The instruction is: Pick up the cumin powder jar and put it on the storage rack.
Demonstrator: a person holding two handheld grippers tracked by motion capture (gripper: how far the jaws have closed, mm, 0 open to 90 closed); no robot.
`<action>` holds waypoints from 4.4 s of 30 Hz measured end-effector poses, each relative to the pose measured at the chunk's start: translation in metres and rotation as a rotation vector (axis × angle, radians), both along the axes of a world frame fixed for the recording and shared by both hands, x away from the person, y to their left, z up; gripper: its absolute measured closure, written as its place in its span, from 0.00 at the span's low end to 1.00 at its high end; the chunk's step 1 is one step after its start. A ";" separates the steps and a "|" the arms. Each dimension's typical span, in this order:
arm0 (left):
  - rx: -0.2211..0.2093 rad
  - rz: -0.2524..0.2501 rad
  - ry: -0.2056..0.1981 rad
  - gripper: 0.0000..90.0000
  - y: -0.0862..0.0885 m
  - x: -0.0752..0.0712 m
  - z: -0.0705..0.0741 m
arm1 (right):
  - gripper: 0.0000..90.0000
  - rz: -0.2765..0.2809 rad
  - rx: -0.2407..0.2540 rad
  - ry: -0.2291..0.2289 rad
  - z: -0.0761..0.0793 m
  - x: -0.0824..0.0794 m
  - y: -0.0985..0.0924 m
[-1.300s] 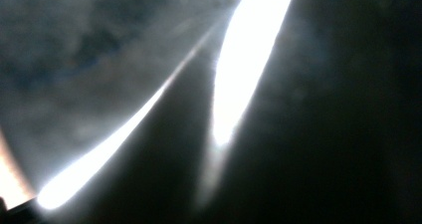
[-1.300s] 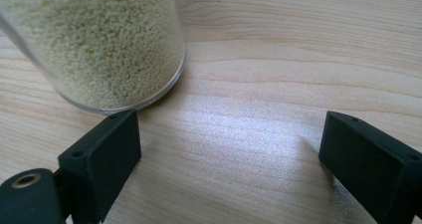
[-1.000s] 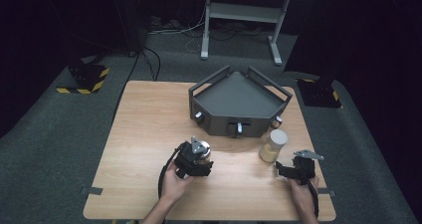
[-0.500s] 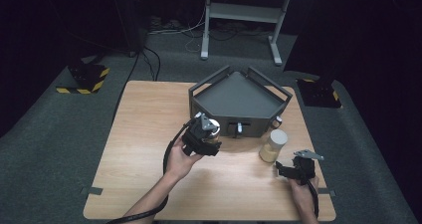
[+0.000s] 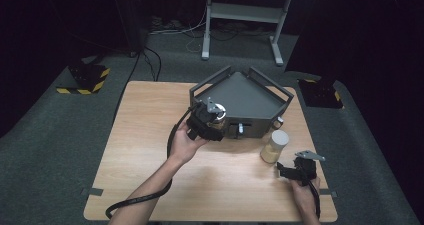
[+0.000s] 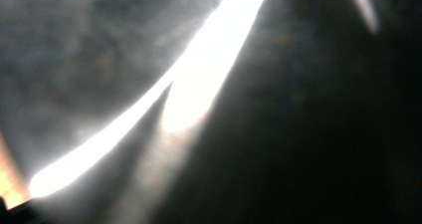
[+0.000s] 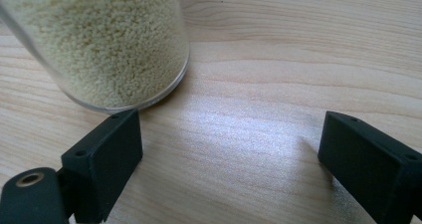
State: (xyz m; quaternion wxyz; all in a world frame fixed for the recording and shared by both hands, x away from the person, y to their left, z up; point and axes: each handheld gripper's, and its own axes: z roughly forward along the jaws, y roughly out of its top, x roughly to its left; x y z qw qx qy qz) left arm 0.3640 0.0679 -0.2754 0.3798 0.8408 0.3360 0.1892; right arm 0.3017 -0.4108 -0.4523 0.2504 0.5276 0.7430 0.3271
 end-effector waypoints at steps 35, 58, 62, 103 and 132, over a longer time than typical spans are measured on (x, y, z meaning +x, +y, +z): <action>-0.383 0.315 -0.004 0.34 -0.058 0.072 -0.020 | 0.11 0.007 -0.001 -0.001 0.000 0.000 0.000; -0.371 0.426 0.050 0.34 -0.081 0.110 -0.051 | 0.11 0.011 0.000 -0.002 0.000 0.000 -0.001; -0.365 0.432 0.051 0.34 -0.082 0.112 -0.054 | 0.11 0.012 0.000 -0.002 0.000 0.000 -0.001; -0.411 0.440 0.039 0.32 -0.080 0.112 -0.080 | 0.12 0.009 -0.001 -0.003 0.000 0.000 -0.001; -0.241 0.427 0.042 0.06 -0.071 0.109 -0.062 | 0.12 0.008 -0.001 -0.003 0.000 0.000 0.000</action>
